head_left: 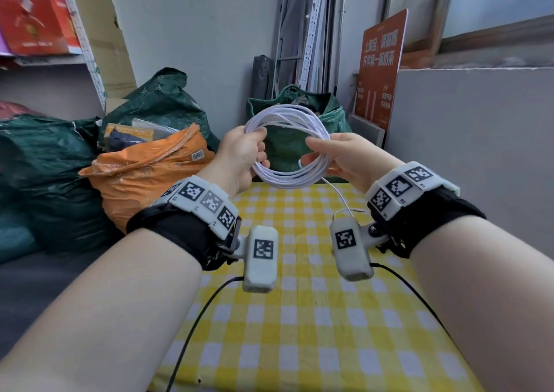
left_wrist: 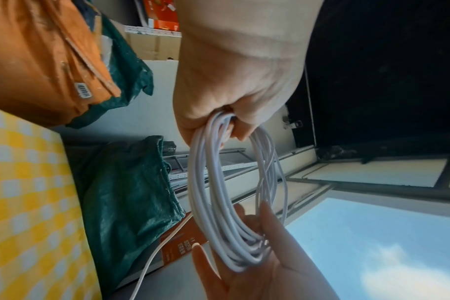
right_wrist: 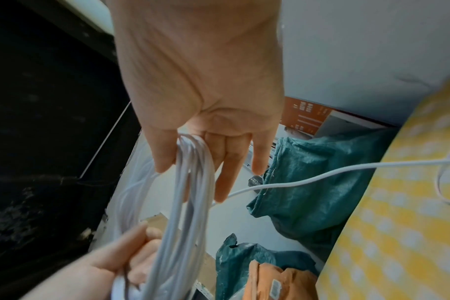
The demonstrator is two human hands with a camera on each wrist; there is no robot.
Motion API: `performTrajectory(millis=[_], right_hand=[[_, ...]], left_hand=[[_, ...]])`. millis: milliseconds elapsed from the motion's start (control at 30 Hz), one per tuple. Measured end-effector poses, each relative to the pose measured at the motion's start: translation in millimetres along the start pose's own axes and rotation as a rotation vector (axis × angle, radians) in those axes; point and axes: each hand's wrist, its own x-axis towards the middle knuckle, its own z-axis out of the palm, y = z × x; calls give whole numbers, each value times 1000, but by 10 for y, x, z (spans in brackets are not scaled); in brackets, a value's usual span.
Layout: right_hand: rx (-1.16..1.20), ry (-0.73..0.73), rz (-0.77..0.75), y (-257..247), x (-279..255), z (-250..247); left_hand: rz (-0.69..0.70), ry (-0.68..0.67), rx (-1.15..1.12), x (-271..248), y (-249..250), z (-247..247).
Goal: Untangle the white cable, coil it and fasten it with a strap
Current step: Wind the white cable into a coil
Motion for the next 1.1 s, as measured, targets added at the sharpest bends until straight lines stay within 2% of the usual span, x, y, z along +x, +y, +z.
performTrajectory(millis=[133, 233, 300, 400, 633, 767, 833, 933, 1100], right_hand=[[253, -12, -4, -37, -39, 7], [318, 14, -14, -30, -50, 15], [324, 16, -21, -24, -61, 30], [188, 1, -21, -39, -79, 56], [-181, -137, -87, -166, -148, 183], [-237, -155, -126, -207, -153, 189], [-249, -153, -157, -208, -152, 175], [-253, -119, -113, -153, -120, 107], [25, -184, 31, -21, -114, 14]], left_hand=[[-118, -90, 12, -49, -17, -67], [-220, -263, 159, -118, -10, -160], [-237, -374, 275, -144, -10, -220], [-176, -453, 403, -152, 4, -243], [-51, -531, 530, -179, 164, -142], [-109, -607, 476, -202, 227, -129], [-112, -588, 437, -221, 231, -100], [-89, -432, 340, -187, 242, -98], [-62, -285, 197, -141, 299, -129]])
